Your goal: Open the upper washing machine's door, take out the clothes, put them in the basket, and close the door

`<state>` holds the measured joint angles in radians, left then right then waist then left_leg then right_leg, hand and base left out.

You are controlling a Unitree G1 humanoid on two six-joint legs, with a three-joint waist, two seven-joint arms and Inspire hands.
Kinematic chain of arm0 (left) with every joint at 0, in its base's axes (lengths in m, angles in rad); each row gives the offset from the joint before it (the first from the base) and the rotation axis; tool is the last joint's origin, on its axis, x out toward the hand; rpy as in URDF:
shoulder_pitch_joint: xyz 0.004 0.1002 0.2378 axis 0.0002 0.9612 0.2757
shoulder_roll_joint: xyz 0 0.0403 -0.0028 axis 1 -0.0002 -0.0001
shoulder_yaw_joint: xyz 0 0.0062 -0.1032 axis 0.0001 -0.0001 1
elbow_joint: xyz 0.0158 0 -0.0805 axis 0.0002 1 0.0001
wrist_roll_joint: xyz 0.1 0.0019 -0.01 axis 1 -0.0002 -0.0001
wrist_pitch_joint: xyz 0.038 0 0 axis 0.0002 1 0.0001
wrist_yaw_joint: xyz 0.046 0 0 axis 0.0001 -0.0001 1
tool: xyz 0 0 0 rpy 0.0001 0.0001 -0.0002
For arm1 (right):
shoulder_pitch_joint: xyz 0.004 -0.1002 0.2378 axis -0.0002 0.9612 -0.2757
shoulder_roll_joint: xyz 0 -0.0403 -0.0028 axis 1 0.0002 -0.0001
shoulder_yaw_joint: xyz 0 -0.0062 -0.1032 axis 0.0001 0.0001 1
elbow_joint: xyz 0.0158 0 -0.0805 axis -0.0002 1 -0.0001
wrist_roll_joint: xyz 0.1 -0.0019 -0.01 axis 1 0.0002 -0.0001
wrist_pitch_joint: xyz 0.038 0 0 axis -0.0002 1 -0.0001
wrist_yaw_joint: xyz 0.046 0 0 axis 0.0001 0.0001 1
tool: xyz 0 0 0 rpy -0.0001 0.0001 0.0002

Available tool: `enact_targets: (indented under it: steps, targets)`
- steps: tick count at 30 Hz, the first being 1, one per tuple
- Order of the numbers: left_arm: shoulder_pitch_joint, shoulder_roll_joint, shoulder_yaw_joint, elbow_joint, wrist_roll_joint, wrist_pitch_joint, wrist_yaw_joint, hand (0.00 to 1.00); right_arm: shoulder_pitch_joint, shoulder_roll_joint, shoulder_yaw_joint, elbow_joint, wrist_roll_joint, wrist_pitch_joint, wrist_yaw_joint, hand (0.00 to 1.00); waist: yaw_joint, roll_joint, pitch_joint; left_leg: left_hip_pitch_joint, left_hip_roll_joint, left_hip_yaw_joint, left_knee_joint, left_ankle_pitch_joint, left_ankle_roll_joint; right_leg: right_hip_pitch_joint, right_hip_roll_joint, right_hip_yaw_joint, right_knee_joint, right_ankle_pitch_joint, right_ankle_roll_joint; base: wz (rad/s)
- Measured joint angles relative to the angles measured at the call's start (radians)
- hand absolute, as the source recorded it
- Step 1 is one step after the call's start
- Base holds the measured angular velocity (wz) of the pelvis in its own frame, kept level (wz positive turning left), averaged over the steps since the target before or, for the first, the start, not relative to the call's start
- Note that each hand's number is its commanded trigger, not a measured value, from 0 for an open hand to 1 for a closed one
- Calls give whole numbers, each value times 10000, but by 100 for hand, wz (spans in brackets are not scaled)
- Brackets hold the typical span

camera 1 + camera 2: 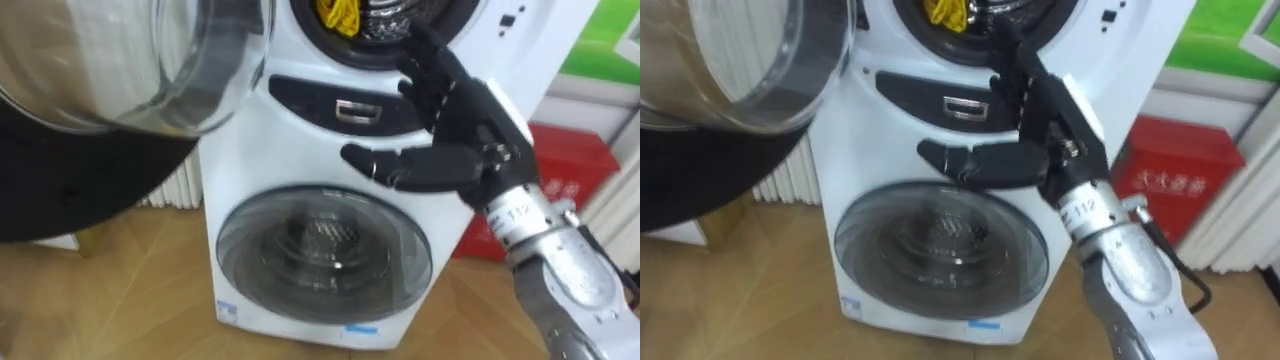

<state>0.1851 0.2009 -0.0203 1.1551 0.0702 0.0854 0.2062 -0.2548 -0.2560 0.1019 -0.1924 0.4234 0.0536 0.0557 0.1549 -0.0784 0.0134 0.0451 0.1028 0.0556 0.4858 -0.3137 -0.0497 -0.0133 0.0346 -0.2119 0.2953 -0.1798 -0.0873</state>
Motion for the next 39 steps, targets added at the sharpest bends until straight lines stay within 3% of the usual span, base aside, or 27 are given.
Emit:
enact_targets:
  steps: [2,3,5,6,7,8,10,11,13,14,16,20,22,24,25,26,27,28,29,30,32,34,35,36,37,38,39]
  targets:
    - [219,-14,155,12,1,11,-9,0,0,129,-2,51,5,-12,-65,0,121,88,-12,-707,255,-105,1635,36,1,71,133,41,263,-392,-104,8]
    - [275,-12,170,18,2,5,-9,0,-2,184,-4,52,-1,-17,-107,0,134,72,-9,-921,255,-166,1944,74,-28,72,164,103,322,-448,-161,36]
    - [306,-79,143,31,1,51,-49,0,-2,217,-66,100,39,-16,-248,0,3,18,19,-1727,-1,-189,1952,1,-4,108,192,320,335,-552,-245,49]
    - [306,-136,146,-2,0,138,-124,0,-7,187,-70,212,96,-10,-339,0,51,-73,17,-2310,-335,-58,1520,55,37,129,173,692,337,-580,-268,29]
    - [332,-177,157,-29,-7,193,-195,0,-31,171,-65,286,137,8,-381,0,227,-58,29,-2719,-630,28,630,330,6,220,175,956,256,-585,-276,7]
    - [366,-191,173,-36,-6,192,-216,0,-50,172,-60,305,180,17,-380,0,359,-62,17,-2838,-690,80,31,597,8,277,193,1081,247,-597,-296,-28]
    - [703,-194,439,-134,-8,190,-270,0,-150,170,-32,375,377,35,-392,0,557,-6,-48,-3102,-667,176,-2074,1821,21,422,221,1329,336,-848,-276,-44]
    - [753,-192,556,-134,-11,191,-304,0,-172,168,-35,375,377,33,-426,0,554,9,-30,-3128,-627,163,-2422,2065,27,492,226,1347,347,-921,-276,-35]
    - [853,-131,871,-149,-15,180,-450,0,-186,143,-34,374,375,34,-599,0,458,-195,-130,-3004,-676,109,-3007,3221,95,620,201,1589,509,-1310,-167,-17]
    - [842,-146,932,-186,-16,139,-454,0,-206,118,-45,364,404,34,-685,0,361,-261,-156,-2950,-758,132,-2992,3652,342,745,138,1591,458,-1383,-121,0]
    - [749,-179,951,-185,11,31,-458,0,-209,134,-78,279,378,35,-816,0,145,-311,-174,-2941,-1011,57,-2668,3904,707,1029,-58,1531,279,-1544,-5,9]
    - [184,-167,928,-138,-7,-48,-451,0,-235,120,-155,239,330,30,-1019,0,33,-442,-195,-2916,-1690,286,-1861,3028,1150,1557,-837,1291,98,-1854,464,13]
    - [-258,-145,922,-184,-70,-61,-414,0,-287,106,-149,232,373,-38,-1162,0,27,-343,-64,-2781,-2025,478,-1445,2462,1390,1538,-1293,1282,1047,-2117,943,0]
    - [-430,-41,946,-180,-121,-78,-398,0,-286,47,-38,155,371,-196,-1152,0,-24,-350,-44,-2498,-2191,717,-1355,2080,1530,1292,-1598,1279,2163,-2139,1071,0]
    - [-565,37,950,-177,-131,-76,-394,0,-286,20,-19,91,309,-236,-1095,0,-140,-326,-26,-2323,-2237,796,-1303,1817,1611,1110,-1720,1256,2927,-1973,1366,0]
    - [-606,70,949,-179,-130,-74,-387,0,-285,3,-23,88,203,-289,-1105,0,-152,-312,-5,-2240,-2240,804,-1267,1677,1650,1002,-1737,1290,3257,-1843,1485,4]
    - [-716,138,931,-195,-126,-73,-338,0,-119,-3,32,-83,-59,-385,-1156,0,-226,-216,57,-2014,-2236,761,-1248,1454,1713,774,-1705,1283,4018,-1414,1516,0]
    - [-750,160,907,-205,-158,-49,-269,0,263,41,74,-197,-90,-624,-1114,0,-382,-114,64,-1731,-2193,635,-1270,1301,1769,532,-1665,1294,4671,-863,1556,-7]
    - [-753,162,891,-224,-171,-34,-248,0,380,28,86,-257,-77,-668,-1047,0,-423,-56,49,-1637,-2192,513,-1298,1225,1771,404,-1646,1285,4916,-822,1549,-23]
    - [-797,176,859,-351,-167,-34,-198,0,502,11,115,-380,-17,-652,-980,0,-457,-13,47,-1486,-2119,461,-1448,1180,1805,27,-1550,1310,5005,-1191,1434,-20]
    - [-902,190,726,-355,-168,-62,-200,0,508,-62,127,-308,158,-530,-795,0,-743,120,78,-1320,-1965,386,-1569,1206,1833,-508,-1305,1273,4489,-1687,1308,-4]
    - [-999,198,530,-401,-172,-181,-218,0,502,-172,121,-138,201,-347,-733,0,-827,144,70,-1127,-1882,367,-1645,1205,1841,-788,-1009,1306,2502,-1622,1247,8]
    - [-980,186,503,-413,-172,-209,-220,0,491,-197,117,-103,206,-293,-738,0,-850,144,70,-1077,-1882,350,-1646,1195,1847,-787,-980,1313,1946,-1443,1180,16]
    - [-896,146,482,-485,-170,-188,-220,0,465,-223,116,-54,211,-197,-757,0,-872,157,50,-1022,-1904,278,-1641,1157,1833,-808,-872,1347,1298,-726,1054,20]
    - [-770,101,493,-665,-162,-118,-216,0,462,-238,115,-57,268,-140,-778,0,-889,200,-9,-1030,-1909,176,-1662,1149,1755,-746,-825,1410,965,-297,978,8]
    - [-560,84,515,-738,-71,-28,-216,0,453,-238,115,-58,309,-95,-769,0,-804,199,-104,-1003,-1832,196,-1821,1244,1693,-722,-706,1423,613,-139,905,-3]
    - [-504,87,566,-728,35,24,-214,0,437,-248,109,-58,312,-85,-768,0,-760,204,-107,-980,-1807,211,-1910,1313,1677,-719,-647,1431,476,-45,877,-12]
